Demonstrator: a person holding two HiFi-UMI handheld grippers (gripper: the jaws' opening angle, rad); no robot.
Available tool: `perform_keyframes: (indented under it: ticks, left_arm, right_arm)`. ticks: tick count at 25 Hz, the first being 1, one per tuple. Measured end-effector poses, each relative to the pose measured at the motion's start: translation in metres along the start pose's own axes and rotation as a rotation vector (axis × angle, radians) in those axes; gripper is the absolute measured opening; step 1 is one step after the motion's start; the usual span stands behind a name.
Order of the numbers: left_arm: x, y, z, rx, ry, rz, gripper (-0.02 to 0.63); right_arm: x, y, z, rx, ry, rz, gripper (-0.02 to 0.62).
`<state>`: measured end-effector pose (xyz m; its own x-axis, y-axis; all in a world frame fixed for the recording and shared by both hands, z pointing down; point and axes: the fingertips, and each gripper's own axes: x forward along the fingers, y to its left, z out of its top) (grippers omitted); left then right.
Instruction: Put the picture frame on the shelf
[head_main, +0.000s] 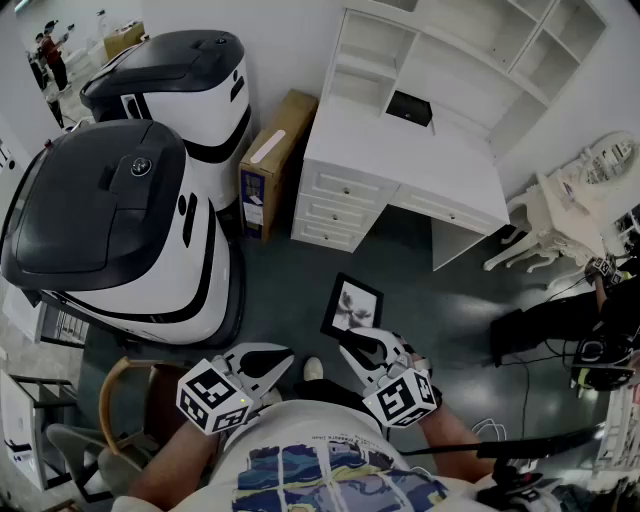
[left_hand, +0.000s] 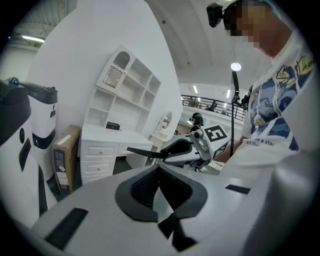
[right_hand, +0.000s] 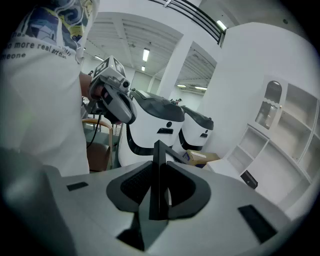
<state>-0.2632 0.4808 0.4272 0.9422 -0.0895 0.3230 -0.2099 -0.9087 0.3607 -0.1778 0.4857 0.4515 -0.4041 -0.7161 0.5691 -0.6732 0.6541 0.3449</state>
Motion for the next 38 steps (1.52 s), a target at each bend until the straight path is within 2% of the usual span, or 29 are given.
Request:
perform_keyframes:
  ticks: [4, 14, 23, 31, 38]
  left_arm:
    - [0.022, -0.005, 0.012, 0.015, 0.008, -0.007, 0.012]
    - [0.086, 0.013, 0.046, 0.015, 0.03, 0.034, 0.012]
    - [0.142, 0.024, 0.063, -0.009, 0.051, 0.015, 0.012]
    - [0.163, 0.096, 0.081, -0.026, 0.064, -0.001, 0.012]
    - [0.189, 0.175, 0.148, 0.022, 0.031, -0.072, 0.012]
  right_arm:
    - [-0.004, -0.022, -0.011, -0.001, -0.008, -0.008, 0.104]
    - [-0.003, -0.089, -0.046, -0.003, -0.048, 0.03, 0.104]
    - [0.011, -0.141, -0.08, 0.021, -0.056, 0.039, 0.104]
    - [0.062, -0.198, -0.082, 0.027, -0.031, 0.022, 0.104]
    - [0.113, -0.27, -0.057, -0.008, 0.013, -0.006, 0.104]
